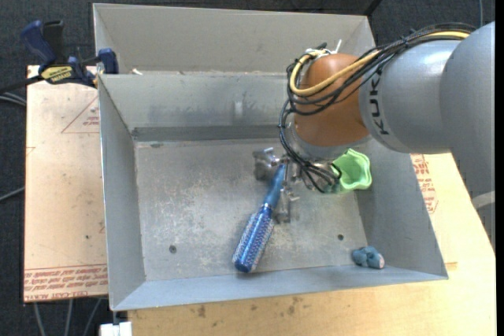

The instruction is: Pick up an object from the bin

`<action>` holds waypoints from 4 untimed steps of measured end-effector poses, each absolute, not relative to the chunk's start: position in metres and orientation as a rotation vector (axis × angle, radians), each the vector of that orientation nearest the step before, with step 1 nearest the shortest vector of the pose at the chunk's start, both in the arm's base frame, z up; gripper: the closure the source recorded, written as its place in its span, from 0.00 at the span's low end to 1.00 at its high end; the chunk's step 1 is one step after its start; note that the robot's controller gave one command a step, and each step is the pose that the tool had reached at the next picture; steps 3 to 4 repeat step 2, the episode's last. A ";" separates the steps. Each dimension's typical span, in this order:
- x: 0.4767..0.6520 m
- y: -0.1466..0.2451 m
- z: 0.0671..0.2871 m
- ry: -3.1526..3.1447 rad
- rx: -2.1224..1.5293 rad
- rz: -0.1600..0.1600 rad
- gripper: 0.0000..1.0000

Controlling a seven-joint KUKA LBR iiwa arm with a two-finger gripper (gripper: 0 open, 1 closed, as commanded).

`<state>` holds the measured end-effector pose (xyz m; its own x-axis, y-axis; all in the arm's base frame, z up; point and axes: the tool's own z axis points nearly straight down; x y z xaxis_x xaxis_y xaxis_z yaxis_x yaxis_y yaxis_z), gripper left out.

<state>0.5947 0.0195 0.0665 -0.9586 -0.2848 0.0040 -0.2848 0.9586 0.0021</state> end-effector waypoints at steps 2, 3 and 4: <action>0.621 0.011 0.218 -3.123 0.443 0.001 1.00; 0.621 0.011 0.218 -3.123 0.443 0.001 1.00; 0.621 0.011 0.218 -3.123 0.443 0.001 1.00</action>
Offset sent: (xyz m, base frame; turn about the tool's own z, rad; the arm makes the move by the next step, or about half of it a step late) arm 0.0000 0.0000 0.0000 0.0000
